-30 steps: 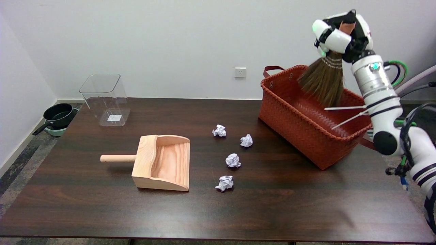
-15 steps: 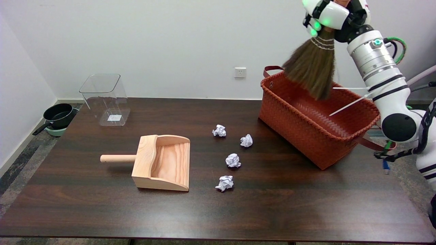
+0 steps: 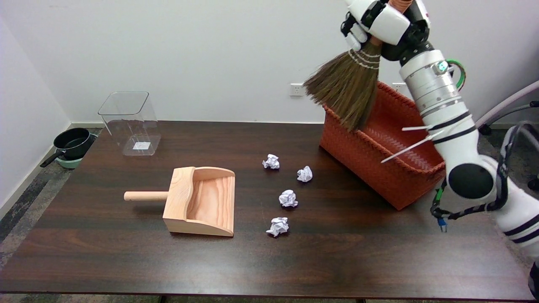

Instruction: Pick up the broom in the basket.

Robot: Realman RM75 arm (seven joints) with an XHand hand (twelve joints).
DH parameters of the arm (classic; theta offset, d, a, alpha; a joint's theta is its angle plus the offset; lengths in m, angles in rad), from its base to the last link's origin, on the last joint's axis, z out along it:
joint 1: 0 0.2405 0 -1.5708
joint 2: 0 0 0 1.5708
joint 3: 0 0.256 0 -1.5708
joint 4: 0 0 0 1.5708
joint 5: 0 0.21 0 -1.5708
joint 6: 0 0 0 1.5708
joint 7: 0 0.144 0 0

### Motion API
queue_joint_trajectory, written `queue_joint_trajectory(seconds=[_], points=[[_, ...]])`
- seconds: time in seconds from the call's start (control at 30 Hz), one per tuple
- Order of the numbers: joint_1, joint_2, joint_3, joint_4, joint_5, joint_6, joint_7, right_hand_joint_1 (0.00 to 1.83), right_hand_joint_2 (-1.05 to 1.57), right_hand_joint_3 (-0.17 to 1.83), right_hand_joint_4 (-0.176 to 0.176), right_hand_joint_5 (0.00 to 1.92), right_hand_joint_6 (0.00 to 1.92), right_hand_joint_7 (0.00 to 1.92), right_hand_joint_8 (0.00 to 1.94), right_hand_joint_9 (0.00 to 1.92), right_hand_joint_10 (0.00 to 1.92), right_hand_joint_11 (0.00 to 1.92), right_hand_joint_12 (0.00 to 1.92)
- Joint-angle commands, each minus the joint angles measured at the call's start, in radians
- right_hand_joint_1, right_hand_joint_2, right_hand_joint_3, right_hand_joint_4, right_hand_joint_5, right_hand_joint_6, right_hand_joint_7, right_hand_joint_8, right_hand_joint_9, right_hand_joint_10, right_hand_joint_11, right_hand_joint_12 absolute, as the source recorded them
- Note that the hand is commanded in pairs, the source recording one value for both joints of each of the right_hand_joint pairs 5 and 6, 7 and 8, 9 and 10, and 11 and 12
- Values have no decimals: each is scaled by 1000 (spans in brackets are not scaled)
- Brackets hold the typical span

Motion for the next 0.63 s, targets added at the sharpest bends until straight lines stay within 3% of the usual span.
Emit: queue_joint_trajectory(seconds=[0.03, 0.2, 0.4, 0.63], points=[[-49, -46, -386, -68, -8, -360, -158, 872, 1456, 1010, 0, 1920, 1920, 1920, 1920, 1920, 1920, 1713, 1713], [17, -122, -467, -62, -6, -314, -246, 873, 1452, 1026, 0, 1920, 1920, 1920, 1920, 1920, 1920, 1714, 1714], [78, -243, -475, 45, -13, -108, -247, 873, 1455, 1034, 0, 1920, 1920, 1920, 1920, 1920, 1920, 1720, 1720], [145, -403, -494, 311, -239, -124, -247, 873, 1453, 1046, 0, 1920, 1920, 1920, 1920, 1920, 1920, 1727, 1727]])
